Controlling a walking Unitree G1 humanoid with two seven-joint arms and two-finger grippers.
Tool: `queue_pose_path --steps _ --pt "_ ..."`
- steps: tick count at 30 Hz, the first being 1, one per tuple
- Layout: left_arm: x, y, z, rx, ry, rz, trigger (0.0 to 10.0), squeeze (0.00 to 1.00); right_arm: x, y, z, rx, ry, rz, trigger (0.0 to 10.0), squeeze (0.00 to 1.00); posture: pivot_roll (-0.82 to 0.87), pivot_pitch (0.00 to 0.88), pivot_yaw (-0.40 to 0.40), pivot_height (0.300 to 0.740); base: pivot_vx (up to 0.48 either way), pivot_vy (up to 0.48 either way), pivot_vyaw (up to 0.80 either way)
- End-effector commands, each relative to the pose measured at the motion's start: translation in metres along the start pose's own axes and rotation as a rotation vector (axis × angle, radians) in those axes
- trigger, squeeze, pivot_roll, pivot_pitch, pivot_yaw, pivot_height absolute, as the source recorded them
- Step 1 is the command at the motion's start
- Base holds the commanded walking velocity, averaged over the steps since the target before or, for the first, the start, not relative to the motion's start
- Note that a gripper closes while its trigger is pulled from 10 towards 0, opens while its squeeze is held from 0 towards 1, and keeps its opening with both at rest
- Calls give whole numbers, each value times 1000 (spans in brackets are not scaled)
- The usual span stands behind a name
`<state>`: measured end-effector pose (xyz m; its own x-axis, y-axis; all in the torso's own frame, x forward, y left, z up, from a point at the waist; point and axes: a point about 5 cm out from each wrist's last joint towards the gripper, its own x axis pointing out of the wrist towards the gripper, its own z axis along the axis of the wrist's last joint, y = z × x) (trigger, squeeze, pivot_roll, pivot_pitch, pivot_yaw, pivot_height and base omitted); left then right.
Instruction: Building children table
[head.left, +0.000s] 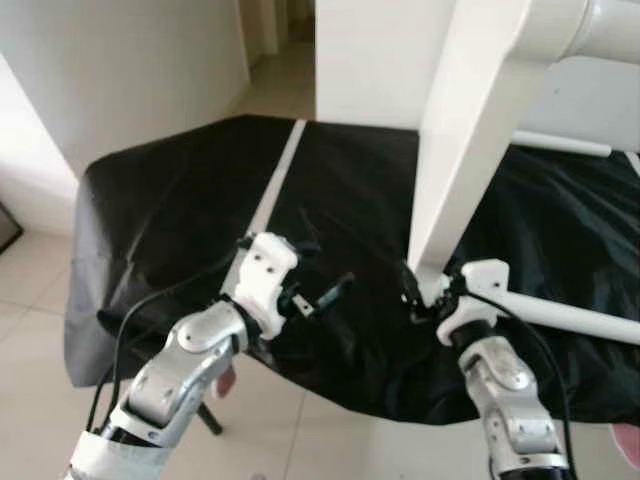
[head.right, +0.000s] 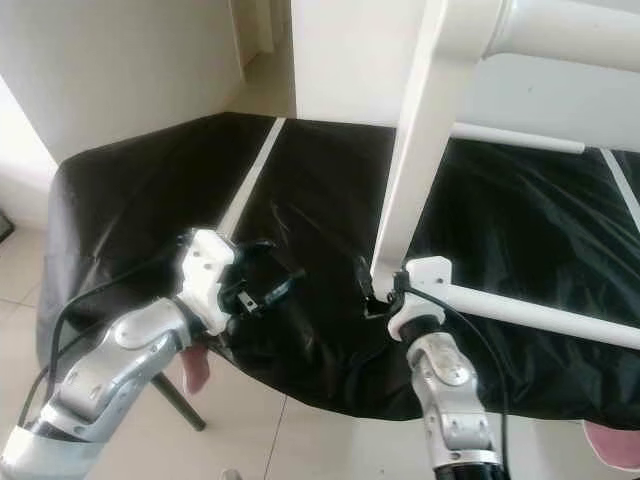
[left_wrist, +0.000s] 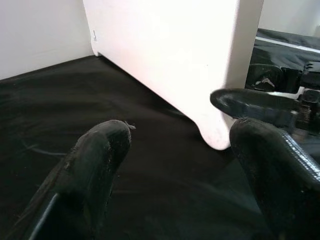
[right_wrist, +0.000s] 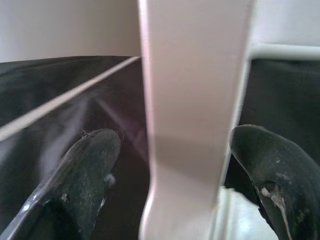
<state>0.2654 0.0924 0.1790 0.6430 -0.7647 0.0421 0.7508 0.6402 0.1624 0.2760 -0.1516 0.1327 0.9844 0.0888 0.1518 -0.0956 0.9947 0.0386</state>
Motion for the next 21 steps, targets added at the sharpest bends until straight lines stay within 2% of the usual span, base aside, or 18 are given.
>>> queue_pose_path --steps 1,8,12,16,21 --pt "-2 0 0 38 0 -22 10000 0 7 7 -2 -10 -5 -51 10000 0 72 0 -1 740 0 0 0" --pt "-3 -2 0 46 4 -36 10000 0 22 21 -7 -8 9 -108 10000 0 83 0 2 740 0 0 0" --pt "-4 -1 1 46 3 -35 10000 0 26 24 -8 -16 2 -113 10000 0 86 2 4 740 0 0 0" --pt "-3 3 2 52 3 -17 10000 0 39 30 -10 -13 14 -175 10000 0 94 3 4 740 0 0 0" --pt "-3 0 5 49 -13 -33 10000 0 51 39 -10 -13 11 -245 10000 0 97 1 7 740 0 0 0"
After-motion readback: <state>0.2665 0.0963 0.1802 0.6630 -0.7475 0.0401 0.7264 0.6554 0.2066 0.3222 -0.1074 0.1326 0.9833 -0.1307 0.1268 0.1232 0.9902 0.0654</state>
